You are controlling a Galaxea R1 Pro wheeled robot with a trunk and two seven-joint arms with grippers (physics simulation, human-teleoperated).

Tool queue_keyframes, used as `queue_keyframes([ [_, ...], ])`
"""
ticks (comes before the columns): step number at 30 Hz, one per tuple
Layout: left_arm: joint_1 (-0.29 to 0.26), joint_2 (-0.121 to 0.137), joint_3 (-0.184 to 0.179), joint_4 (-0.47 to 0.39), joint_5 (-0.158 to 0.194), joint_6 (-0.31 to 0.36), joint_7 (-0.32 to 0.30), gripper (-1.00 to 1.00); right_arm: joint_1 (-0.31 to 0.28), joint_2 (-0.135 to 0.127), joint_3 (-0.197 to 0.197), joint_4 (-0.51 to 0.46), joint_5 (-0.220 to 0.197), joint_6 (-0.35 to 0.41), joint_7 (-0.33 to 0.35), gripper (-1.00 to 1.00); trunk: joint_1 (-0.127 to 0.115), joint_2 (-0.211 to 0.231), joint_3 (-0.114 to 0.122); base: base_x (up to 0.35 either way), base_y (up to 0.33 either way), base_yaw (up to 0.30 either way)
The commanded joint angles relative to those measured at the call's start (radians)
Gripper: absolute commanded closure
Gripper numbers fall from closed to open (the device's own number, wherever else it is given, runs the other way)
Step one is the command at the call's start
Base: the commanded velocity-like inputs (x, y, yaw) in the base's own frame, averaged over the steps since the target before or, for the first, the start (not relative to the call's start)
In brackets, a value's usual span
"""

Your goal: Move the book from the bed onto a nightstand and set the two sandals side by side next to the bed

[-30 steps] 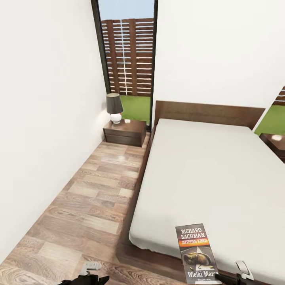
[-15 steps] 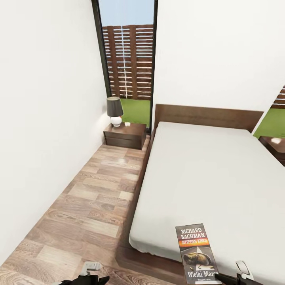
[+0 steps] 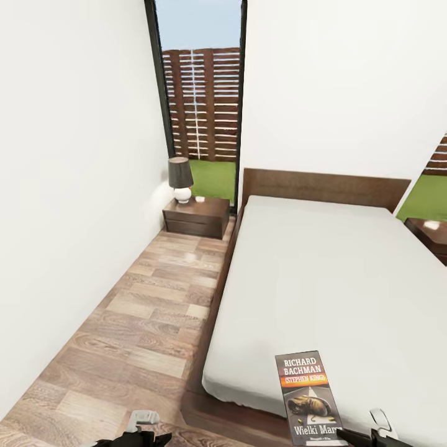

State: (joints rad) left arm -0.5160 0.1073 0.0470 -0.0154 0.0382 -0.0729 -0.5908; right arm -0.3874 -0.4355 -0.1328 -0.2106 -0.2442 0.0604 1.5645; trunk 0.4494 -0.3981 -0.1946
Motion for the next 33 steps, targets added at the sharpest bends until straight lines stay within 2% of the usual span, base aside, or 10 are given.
queue_keyframes([
  [1, -0.001, 0.000, 0.004, 0.002, 0.003, -0.001, -0.004, -1.00, -0.001, 0.000, 0.001, 0.000, -0.003, 0.007, 0.004, 1.00, 0.001, -0.002, 0.000, 0.000, 0.000, 0.000],
  [33, -0.001, -0.006, 0.004, 0.000, 0.003, -0.001, -0.004, -1.00, -0.001, -0.001, 0.001, 0.000, -0.003, 0.007, 0.004, 1.00, 0.001, -0.002, 0.052, 0.000, 0.000, 0.000],
])
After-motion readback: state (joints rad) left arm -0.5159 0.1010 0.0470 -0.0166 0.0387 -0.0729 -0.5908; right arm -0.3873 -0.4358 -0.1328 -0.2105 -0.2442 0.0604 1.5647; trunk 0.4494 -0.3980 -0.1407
